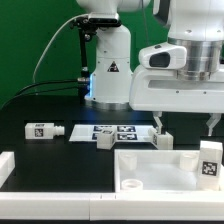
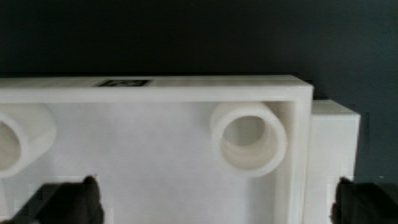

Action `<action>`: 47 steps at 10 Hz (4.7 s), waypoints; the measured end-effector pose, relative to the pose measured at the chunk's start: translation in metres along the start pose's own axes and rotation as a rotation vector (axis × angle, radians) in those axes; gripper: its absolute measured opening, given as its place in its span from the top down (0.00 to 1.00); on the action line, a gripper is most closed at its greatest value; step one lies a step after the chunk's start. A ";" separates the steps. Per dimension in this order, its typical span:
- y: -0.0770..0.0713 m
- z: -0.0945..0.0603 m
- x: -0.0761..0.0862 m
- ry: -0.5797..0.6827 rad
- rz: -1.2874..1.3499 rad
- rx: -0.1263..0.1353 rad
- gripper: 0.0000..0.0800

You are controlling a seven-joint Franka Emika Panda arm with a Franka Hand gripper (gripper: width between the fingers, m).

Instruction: Assemble square table

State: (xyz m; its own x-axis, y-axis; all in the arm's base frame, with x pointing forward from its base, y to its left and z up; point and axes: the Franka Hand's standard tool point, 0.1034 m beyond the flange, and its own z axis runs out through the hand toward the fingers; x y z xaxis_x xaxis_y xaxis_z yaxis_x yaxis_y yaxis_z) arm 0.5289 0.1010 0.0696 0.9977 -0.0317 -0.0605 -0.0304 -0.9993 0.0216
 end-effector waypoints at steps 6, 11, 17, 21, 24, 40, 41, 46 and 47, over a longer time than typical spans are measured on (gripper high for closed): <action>0.014 0.001 -0.040 -0.609 0.073 -0.005 0.19; 0.011 0.009 -0.038 -0.741 -0.073 0.020 0.19; 0.014 0.042 -0.079 -0.849 0.011 -0.014 0.19; 0.015 0.043 -0.078 -0.849 0.028 -0.016 0.19; 0.014 0.063 -0.116 -0.930 0.116 -0.059 0.19; 0.031 -0.045 -0.028 -0.273 0.043 0.020 0.64; 0.038 -0.056 -0.015 -0.268 0.049 0.069 0.64; 0.058 -0.070 0.029 0.183 0.025 0.119 0.64; 0.062 -0.069 0.036 0.243 0.000 0.106 0.64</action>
Offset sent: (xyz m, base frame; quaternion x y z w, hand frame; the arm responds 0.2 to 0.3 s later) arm -0.0337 0.0167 0.0082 0.0940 -0.5009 -0.0088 0.8603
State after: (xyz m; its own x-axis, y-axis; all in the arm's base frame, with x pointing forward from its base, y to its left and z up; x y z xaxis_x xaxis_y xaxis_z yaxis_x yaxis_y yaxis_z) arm 0.5669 0.0389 0.1376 0.9826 -0.0391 0.1817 -0.0242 -0.9962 -0.0836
